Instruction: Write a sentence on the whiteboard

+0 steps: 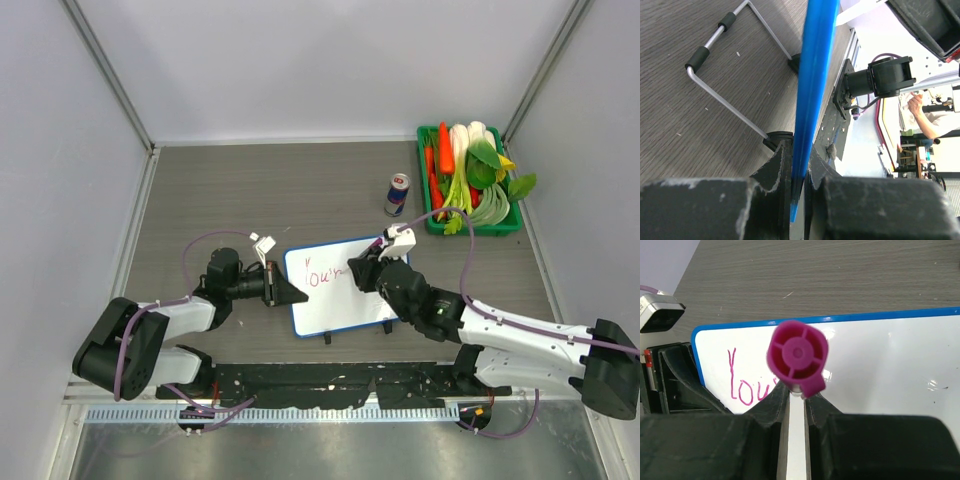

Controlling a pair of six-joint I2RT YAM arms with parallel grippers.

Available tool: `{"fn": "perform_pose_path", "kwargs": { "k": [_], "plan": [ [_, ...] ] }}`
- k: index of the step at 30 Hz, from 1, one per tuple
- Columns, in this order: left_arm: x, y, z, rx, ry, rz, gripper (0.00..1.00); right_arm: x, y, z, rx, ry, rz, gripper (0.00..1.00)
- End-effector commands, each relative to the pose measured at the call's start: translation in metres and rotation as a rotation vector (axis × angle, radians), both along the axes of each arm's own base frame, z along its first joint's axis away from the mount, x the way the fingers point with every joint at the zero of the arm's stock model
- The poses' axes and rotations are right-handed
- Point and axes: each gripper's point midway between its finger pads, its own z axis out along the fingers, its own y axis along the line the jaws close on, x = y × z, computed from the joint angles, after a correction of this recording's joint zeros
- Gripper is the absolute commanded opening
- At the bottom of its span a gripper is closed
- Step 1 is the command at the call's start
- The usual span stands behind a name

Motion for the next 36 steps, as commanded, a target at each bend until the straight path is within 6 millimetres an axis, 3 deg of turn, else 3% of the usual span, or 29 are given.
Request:
{"fn": "perform_pose_path", "kwargs": {
  "k": [1,20,36],
  "plan": [
    [0.01,0.008,-0.025,0.087,0.056,0.091,0.0,0.004,0.004,0.003,0.038,-0.005,-0.012,0.01],
    [0.01,0.008,-0.026,0.089,0.058,0.091,0.0,0.008,-0.019,-0.006,-0.051,-0.001,-0.106,0.02],
    [0.01,0.008,-0.025,0.088,0.055,0.091,0.0,0.019,-0.015,0.018,-0.037,-0.039,-0.132,0.01]
  ]
}}
